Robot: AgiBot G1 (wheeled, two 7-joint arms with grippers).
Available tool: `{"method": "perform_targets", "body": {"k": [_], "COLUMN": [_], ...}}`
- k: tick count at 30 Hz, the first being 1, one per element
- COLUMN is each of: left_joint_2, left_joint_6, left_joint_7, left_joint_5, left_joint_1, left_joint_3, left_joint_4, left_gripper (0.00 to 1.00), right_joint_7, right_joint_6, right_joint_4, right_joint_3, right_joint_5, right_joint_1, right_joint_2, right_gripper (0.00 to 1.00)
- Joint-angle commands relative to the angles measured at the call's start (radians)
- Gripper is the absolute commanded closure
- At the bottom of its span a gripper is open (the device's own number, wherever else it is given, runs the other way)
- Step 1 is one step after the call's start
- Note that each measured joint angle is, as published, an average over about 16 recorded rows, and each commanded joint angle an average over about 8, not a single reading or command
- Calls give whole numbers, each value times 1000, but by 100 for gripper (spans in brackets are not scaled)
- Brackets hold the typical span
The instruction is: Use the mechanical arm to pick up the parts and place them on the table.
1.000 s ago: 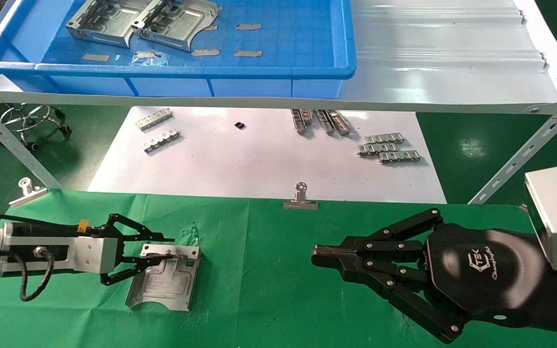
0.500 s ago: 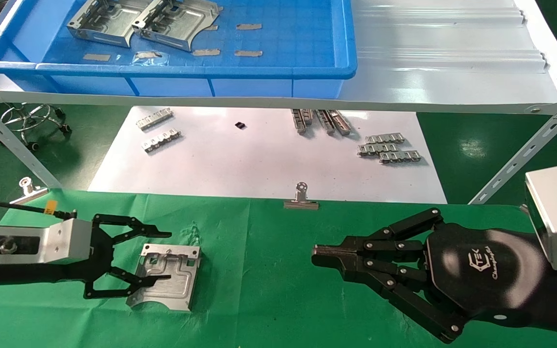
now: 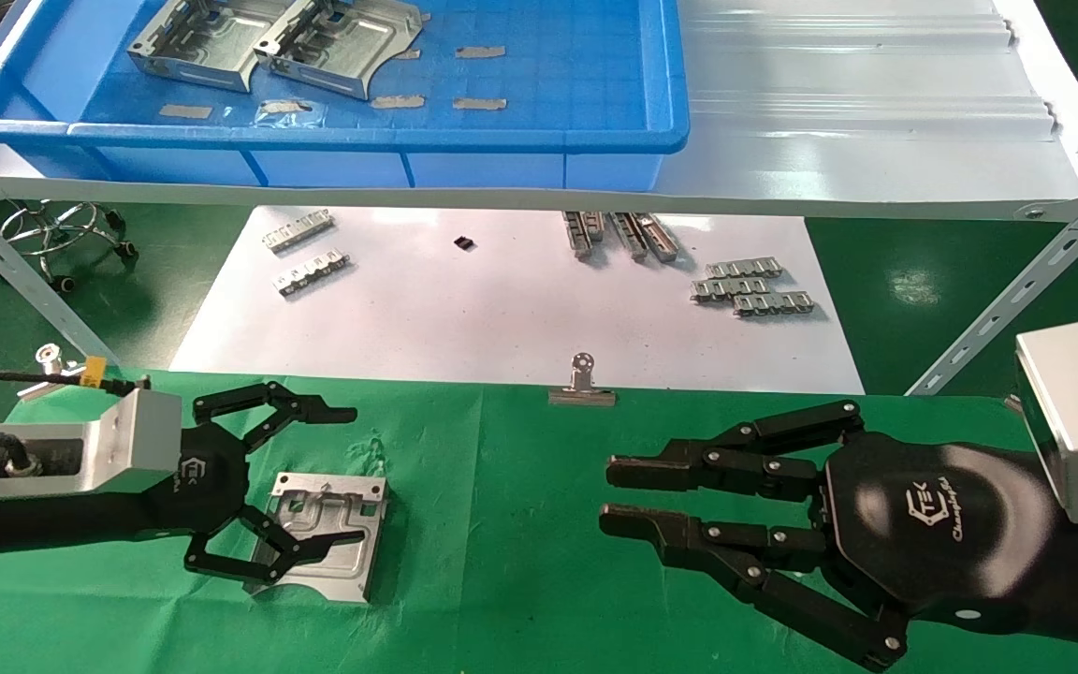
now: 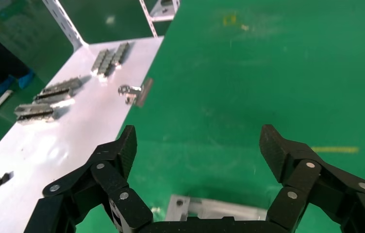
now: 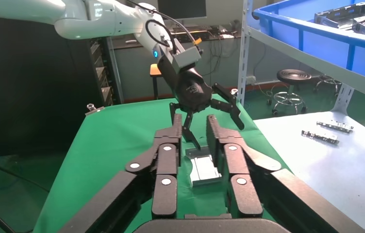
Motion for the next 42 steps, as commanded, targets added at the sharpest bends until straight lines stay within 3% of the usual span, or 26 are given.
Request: {"method": "perform_targets", "body": {"k": [1, 42], "left_joint_2": [-7, -147], "left_joint_6": [-3, -51], "left_joint_7": [-32, -660], "left_joint_5": [-9, -195], "left_joint_1": [18, 380], "left_joint_3": [-22, -455], "left_joint_4": [-34, -700], "left_gripper": [0, 0], "right_joint_7": [0, 0], "right_joint_6": [0, 0], "right_joint_4": [0, 0], "right_joint_3": [0, 0], "right_joint_5": [0, 0], "right_joint_1": [0, 0], "right_joint_2": [0, 0], "right_gripper": [0, 0]}}
